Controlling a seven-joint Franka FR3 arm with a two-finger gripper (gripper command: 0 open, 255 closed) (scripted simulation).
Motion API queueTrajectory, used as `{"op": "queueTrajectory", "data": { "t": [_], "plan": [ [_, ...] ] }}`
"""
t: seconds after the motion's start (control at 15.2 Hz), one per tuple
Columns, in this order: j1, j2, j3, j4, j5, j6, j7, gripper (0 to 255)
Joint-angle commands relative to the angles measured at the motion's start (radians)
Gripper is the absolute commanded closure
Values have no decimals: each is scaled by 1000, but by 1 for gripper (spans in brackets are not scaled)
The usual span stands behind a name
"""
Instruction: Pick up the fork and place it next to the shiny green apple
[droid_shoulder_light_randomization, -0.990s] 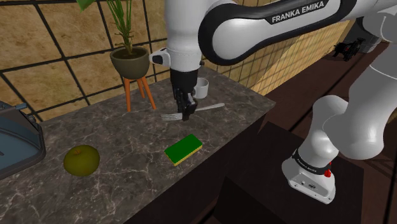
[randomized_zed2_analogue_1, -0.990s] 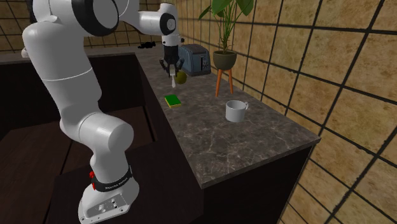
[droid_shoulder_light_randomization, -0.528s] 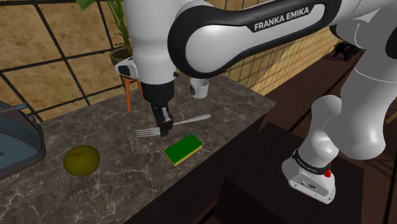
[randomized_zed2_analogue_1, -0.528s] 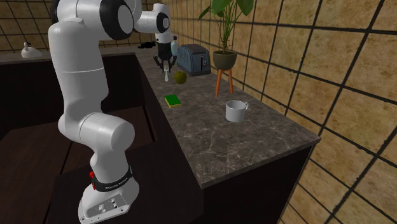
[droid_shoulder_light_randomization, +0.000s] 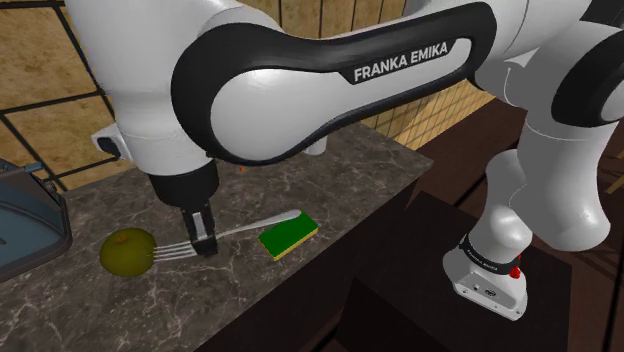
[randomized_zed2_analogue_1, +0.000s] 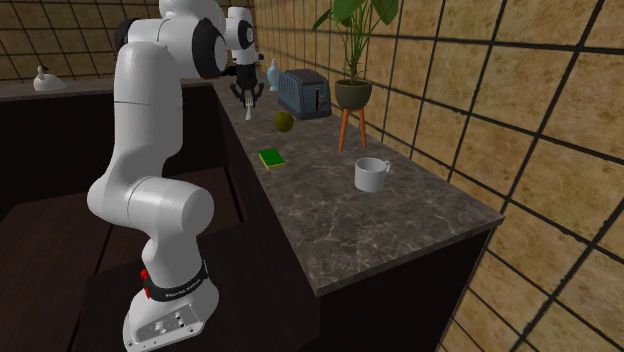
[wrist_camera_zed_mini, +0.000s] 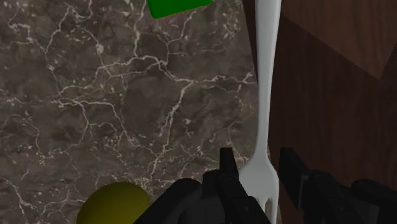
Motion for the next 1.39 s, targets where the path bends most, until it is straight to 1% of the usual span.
{"op": "queueTrajectory", "data": {
  "t": [0.0,0.13,0.26,0.33,0.79,1.32],
  "plan": [
    [33,78,7,113,-18,-35,36,255],
    [71,171,9,258,-37,-87,65,255],
    [115,288,8,448,-57,-161,89,255],
    [129,327,6,514,-62,-187,94,255],
    [113,288,7,352,-57,-65,97,255],
    [103,278,7,226,-57,49,99,255]
  ]
}}
